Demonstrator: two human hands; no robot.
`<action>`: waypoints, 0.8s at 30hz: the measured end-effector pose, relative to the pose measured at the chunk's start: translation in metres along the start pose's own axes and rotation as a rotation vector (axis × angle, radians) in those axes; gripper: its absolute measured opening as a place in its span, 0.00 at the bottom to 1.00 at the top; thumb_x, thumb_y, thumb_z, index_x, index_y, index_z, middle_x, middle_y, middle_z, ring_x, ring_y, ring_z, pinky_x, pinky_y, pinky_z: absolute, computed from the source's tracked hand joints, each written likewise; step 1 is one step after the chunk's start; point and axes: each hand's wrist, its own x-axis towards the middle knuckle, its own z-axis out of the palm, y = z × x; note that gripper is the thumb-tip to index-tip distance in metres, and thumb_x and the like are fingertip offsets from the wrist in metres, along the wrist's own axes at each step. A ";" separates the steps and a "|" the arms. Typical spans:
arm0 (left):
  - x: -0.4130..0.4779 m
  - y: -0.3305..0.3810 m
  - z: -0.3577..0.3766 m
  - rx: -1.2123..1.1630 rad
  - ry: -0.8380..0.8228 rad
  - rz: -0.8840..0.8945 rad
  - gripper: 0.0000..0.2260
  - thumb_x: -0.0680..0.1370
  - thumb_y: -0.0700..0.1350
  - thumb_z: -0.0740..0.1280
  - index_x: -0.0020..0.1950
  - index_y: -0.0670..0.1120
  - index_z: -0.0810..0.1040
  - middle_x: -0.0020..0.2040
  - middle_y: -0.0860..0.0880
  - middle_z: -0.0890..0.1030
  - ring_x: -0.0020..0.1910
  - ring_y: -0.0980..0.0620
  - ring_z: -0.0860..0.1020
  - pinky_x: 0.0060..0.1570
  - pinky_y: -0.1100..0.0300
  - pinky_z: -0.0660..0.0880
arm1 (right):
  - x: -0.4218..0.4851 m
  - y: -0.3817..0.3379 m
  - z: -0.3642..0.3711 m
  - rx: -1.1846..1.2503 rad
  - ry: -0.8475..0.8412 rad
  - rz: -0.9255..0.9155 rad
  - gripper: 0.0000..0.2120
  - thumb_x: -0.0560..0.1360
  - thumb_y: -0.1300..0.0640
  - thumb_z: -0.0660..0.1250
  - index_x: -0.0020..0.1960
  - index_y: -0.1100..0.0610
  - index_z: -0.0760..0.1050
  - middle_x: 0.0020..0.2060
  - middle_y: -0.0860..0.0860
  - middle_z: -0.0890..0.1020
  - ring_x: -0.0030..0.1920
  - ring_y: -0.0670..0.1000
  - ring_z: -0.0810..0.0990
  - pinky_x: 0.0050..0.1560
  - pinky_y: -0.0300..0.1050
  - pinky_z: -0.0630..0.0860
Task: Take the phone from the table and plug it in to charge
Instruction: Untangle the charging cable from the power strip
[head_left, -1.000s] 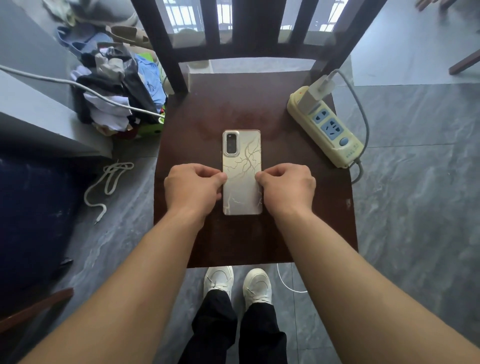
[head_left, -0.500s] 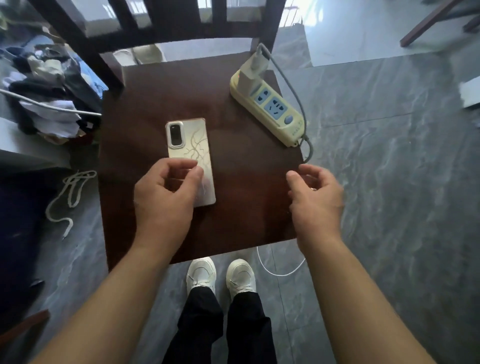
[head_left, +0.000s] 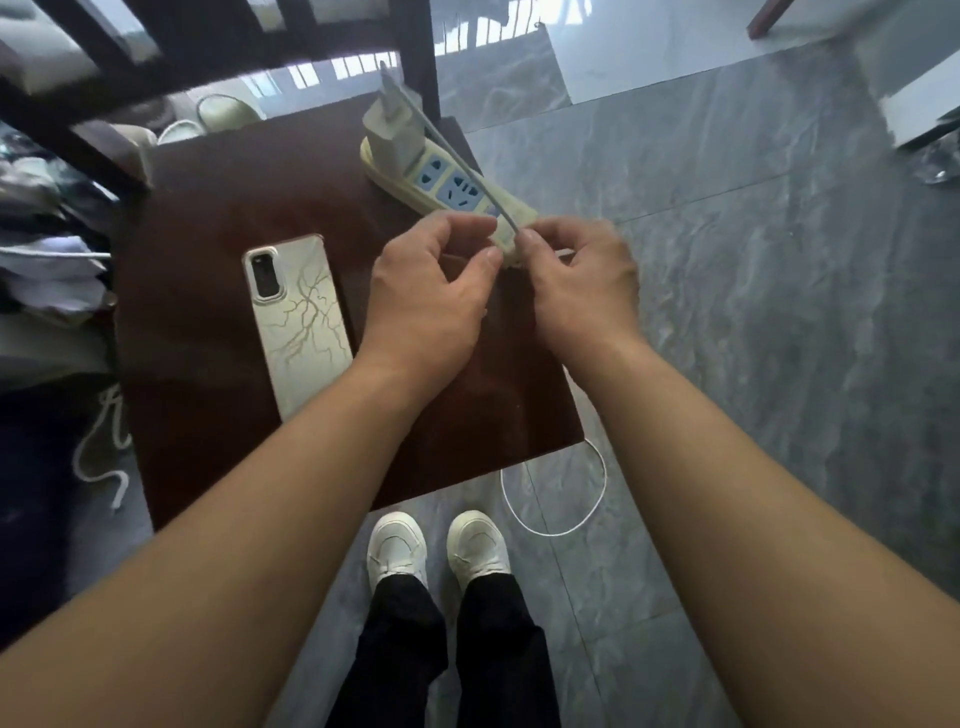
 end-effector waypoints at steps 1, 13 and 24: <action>0.002 0.000 0.003 -0.008 -0.006 0.002 0.09 0.78 0.46 0.73 0.57 0.54 0.84 0.49 0.58 0.87 0.46 0.59 0.86 0.46 0.53 0.86 | 0.000 0.003 -0.004 0.010 -0.007 -0.007 0.10 0.79 0.48 0.67 0.52 0.50 0.85 0.49 0.53 0.85 0.51 0.53 0.84 0.54 0.55 0.82; -0.015 0.010 0.023 -0.315 -0.062 -0.053 0.02 0.78 0.44 0.73 0.51 0.49 0.84 0.45 0.47 0.89 0.48 0.48 0.88 0.50 0.50 0.84 | -0.037 0.034 -0.039 0.206 -0.239 0.005 0.10 0.78 0.48 0.68 0.41 0.51 0.81 0.38 0.53 0.86 0.41 0.55 0.86 0.47 0.57 0.83; -0.042 0.012 0.026 -0.301 -0.110 -0.167 0.06 0.78 0.45 0.73 0.54 0.50 0.83 0.50 0.46 0.89 0.50 0.46 0.88 0.43 0.56 0.83 | -0.092 0.099 -0.063 0.158 -0.245 0.134 0.08 0.79 0.53 0.69 0.42 0.47 0.84 0.34 0.45 0.84 0.37 0.45 0.80 0.46 0.50 0.81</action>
